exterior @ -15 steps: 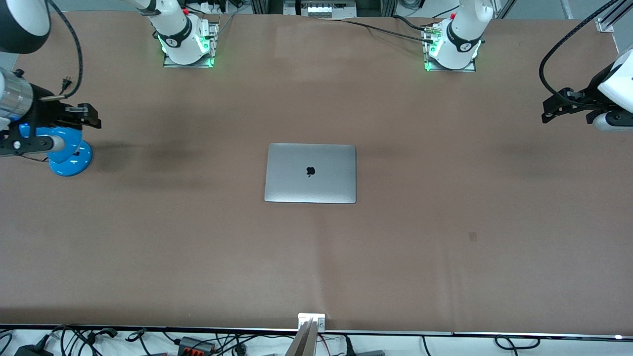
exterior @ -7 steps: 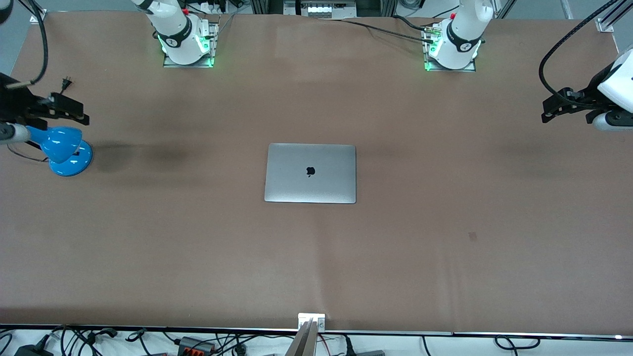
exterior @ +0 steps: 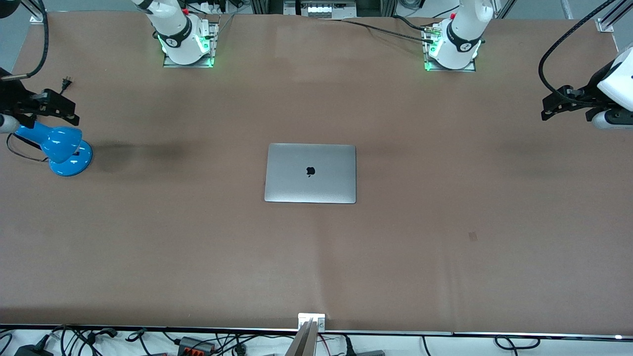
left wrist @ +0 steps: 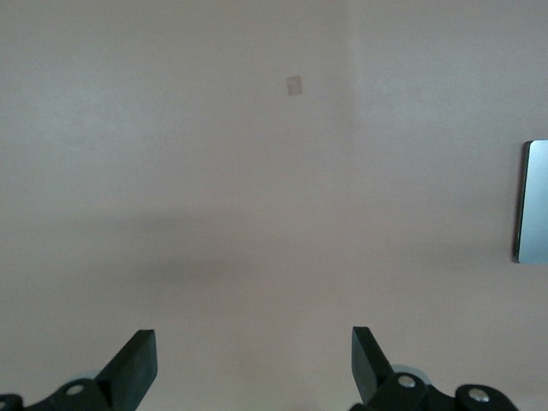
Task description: Close laptop with both arms from behind
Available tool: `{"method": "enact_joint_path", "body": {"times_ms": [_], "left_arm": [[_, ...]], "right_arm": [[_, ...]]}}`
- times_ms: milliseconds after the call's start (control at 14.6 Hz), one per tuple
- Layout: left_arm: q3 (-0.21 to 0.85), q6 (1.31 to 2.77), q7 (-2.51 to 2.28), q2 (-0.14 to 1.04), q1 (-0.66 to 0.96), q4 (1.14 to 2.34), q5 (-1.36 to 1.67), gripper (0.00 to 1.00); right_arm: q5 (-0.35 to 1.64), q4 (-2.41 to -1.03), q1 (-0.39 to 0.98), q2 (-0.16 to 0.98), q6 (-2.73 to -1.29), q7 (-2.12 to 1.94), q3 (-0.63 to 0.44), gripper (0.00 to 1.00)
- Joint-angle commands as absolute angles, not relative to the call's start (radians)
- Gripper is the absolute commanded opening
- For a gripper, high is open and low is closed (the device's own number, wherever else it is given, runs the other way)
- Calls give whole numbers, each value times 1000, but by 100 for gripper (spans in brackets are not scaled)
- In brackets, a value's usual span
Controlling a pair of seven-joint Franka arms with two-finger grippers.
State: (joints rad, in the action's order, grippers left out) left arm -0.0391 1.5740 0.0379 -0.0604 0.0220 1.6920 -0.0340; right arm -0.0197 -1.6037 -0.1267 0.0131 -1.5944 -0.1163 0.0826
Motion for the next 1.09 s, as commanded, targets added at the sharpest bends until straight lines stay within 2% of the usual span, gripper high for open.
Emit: {"method": "enact_joint_path", "body": {"times_ms": [0,1026], "left_arm": [[-46,1554,31,-61,29,1675,-38,100],[-49,1551,32,-61,25,1675,-37,100]], "right_arm": [[-29,-1635,-153,-14,-1611,-84,104,100],[-29,-1635,-138,-14,-1598,-86,100,100]]}}
